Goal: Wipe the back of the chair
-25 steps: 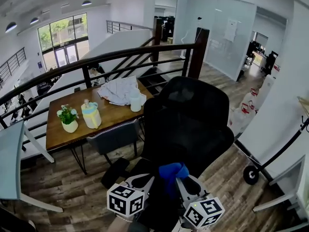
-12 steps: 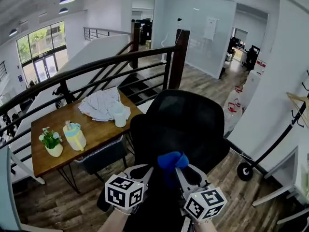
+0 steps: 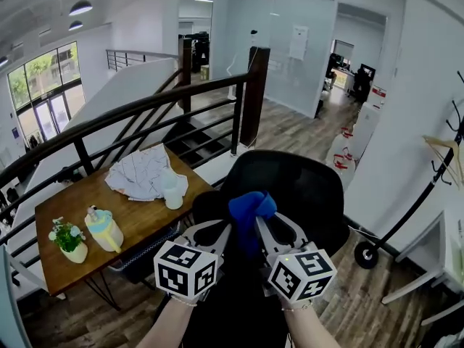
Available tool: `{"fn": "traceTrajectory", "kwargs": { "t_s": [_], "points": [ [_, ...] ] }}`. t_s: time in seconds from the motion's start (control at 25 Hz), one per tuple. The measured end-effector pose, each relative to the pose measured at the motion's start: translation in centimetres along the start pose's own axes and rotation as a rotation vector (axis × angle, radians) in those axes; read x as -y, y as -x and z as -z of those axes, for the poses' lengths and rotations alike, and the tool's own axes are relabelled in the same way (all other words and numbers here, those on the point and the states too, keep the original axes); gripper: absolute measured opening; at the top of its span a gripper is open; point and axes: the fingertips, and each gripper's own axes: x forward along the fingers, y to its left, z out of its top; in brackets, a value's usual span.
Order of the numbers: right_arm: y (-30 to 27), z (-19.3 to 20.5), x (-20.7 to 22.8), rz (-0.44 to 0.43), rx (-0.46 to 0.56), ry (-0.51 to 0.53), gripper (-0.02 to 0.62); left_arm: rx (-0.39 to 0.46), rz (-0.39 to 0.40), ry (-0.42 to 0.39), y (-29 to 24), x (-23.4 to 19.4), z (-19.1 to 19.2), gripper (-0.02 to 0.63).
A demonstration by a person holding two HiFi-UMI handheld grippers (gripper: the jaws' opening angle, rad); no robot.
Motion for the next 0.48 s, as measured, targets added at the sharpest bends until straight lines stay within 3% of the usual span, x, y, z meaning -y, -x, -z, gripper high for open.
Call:
{"fn": "traceTrajectory", "kwargs": {
  "t_s": [0.28, 0.48],
  "points": [
    [-5.4, -0.6, 0.2, -0.002, -0.004, -0.001, 0.083, -0.001, 0.025, -0.037, -2.1, -2.6, -1.8, 0.034],
    [-8.1, 0.1, 1.2, 0.024, -0.037, 0.011, 0.083, -0.003, 0.036, -0.001, -3.3, -3.9, -1.8, 0.034]
  ]
}}
